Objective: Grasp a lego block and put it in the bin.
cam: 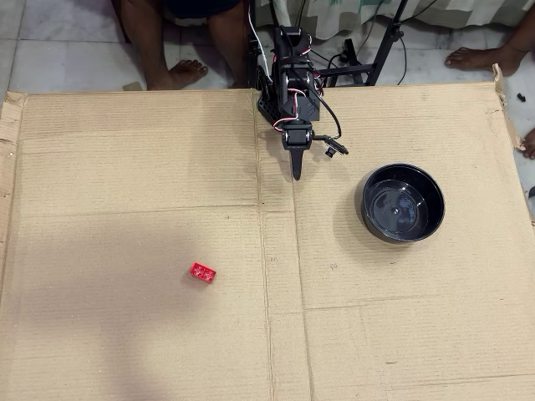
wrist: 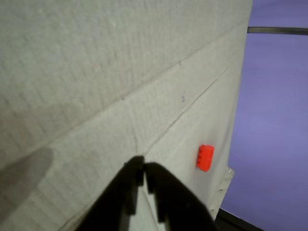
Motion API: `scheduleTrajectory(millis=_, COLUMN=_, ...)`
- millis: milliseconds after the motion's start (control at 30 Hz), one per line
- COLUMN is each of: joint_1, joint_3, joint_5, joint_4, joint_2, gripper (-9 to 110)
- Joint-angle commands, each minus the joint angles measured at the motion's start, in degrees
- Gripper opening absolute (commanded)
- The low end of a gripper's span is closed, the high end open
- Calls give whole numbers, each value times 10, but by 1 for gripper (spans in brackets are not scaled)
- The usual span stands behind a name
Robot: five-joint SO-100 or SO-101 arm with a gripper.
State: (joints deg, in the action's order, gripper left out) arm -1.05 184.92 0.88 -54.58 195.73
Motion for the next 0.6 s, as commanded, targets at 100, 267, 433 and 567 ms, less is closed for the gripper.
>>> scheduleTrajectory(millis=100, joint_1=-5, joint_3=8, joint_5=4, joint_4=-2, joint_2=4, gripper=0)
scheduleTrajectory(millis=267, joint_1=-5, joint_3=8, joint_5=4, joint_4=-2, joint_2=4, gripper=0)
scheduleTrajectory(millis=433, joint_1=-6, joint_3=8, joint_5=-1, joint_4=-2, joint_2=3, gripper=1)
scheduleTrajectory(millis=567, joint_1=-9, joint_3=-13, joint_5=4, joint_4=5, joint_2=-4, gripper=1)
